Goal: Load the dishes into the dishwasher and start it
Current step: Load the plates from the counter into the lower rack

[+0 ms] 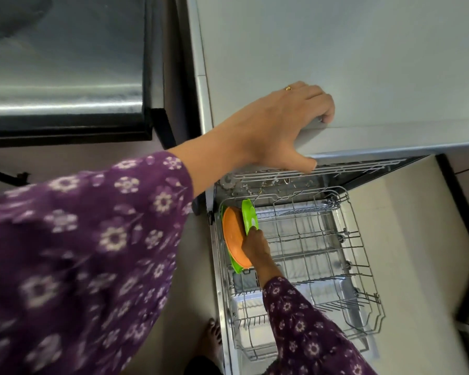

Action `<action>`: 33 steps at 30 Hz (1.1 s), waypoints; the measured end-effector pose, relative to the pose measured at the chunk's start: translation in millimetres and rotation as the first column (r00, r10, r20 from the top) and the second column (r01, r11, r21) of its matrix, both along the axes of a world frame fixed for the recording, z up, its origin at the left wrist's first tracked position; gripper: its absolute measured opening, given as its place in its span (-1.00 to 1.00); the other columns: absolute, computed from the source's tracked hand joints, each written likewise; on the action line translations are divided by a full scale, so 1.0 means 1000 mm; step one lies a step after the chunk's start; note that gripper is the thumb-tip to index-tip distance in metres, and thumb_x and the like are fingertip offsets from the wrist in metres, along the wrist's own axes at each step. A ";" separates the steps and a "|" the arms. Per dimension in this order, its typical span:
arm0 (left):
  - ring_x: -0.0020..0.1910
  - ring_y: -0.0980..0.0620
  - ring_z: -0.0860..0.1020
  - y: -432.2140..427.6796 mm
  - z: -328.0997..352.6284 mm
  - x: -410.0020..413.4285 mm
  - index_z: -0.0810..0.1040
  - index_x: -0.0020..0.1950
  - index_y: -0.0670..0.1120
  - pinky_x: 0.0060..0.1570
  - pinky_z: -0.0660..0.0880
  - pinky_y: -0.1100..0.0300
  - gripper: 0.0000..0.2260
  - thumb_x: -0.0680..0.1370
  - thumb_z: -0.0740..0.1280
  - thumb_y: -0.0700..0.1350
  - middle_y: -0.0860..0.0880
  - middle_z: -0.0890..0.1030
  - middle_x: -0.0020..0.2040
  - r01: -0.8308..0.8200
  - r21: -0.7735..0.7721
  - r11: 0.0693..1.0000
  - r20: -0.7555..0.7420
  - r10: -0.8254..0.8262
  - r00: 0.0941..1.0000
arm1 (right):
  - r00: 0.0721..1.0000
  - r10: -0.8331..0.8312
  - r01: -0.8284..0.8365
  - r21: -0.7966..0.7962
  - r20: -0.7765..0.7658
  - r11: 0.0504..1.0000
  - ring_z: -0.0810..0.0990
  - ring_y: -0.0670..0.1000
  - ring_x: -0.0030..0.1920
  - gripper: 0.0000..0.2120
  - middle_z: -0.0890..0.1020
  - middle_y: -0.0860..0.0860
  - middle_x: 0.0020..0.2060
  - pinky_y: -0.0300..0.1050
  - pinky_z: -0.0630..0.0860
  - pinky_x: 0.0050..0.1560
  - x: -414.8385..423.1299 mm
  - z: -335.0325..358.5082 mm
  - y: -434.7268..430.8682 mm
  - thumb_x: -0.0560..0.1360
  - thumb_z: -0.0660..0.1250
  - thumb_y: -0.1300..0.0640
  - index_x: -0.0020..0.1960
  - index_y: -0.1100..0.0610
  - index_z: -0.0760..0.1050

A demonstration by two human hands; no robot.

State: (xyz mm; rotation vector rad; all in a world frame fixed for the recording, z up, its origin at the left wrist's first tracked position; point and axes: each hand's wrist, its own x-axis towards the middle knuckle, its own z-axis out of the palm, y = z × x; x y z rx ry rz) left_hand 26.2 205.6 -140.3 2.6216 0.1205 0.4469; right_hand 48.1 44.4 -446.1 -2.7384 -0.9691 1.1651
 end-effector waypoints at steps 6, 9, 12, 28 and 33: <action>0.07 -0.05 0.46 -0.008 0.009 -0.010 0.46 0.17 -0.11 0.08 0.39 0.09 -0.50 0.38 0.35 0.19 -0.05 0.54 0.09 -0.077 0.134 0.988 -0.070 0.087 0.994 | 0.998 0.068 -0.067 0.168 -0.001 0.984 0.59 0.21 0.04 -0.77 0.58 0.26 0.02 0.00 0.53 -0.01 -0.038 0.082 -0.004 0.56 0.16 0.22 0.13 0.34 0.44; 0.12 -0.08 0.47 -0.021 0.012 -0.038 0.41 0.28 -0.11 0.12 0.37 0.07 -0.52 0.49 0.26 0.18 -0.07 0.53 0.16 -0.147 0.199 0.969 -0.098 0.169 0.981 | 0.994 0.106 -0.099 0.258 -0.014 0.961 0.57 0.16 -0.13 -0.86 0.58 0.17 -0.21 -0.07 0.43 -0.17 -0.063 0.128 -0.011 0.54 0.18 0.21 -0.02 0.27 0.46; 0.13 -0.14 0.50 -0.032 0.013 -0.104 0.46 0.27 -0.16 0.11 0.39 0.01 -0.57 0.52 0.30 0.08 -0.11 0.56 0.14 -0.228 0.147 0.962 -0.039 0.236 0.971 | 0.993 0.121 -0.105 0.399 -0.014 0.911 0.56 0.17 -0.19 -0.92 0.59 0.16 -0.27 -0.11 0.36 -0.21 -0.095 0.172 -0.013 0.52 0.23 0.21 -0.15 0.12 0.45; 0.09 -0.14 0.56 0.041 0.068 -0.678 0.57 0.12 -0.19 0.13 0.48 0.02 -0.71 0.45 0.44 -0.10 -0.11 0.61 0.06 -0.899 0.208 0.386 -0.130 0.922 0.365 | 0.780 0.616 -0.347 0.745 -0.109 0.570 0.44 -0.22 -0.43 -0.88 0.51 -0.09 -0.44 -0.41 0.35 -0.32 -0.453 0.349 0.174 0.48 0.33 0.15 -0.21 0.00 0.49; 0.12 -0.14 0.53 0.054 0.066 -0.776 0.55 0.13 -0.19 0.16 0.42 0.05 -0.71 0.47 0.42 -0.10 -0.14 0.60 0.09 -0.983 0.107 0.151 -0.076 0.987 0.143 | 0.710 0.677 -0.321 0.767 -0.193 0.555 0.58 -0.09 -0.38 -0.86 0.60 -0.01 -0.38 -0.25 0.52 -0.28 -0.574 0.374 0.251 0.50 0.31 0.14 -0.22 -0.01 0.47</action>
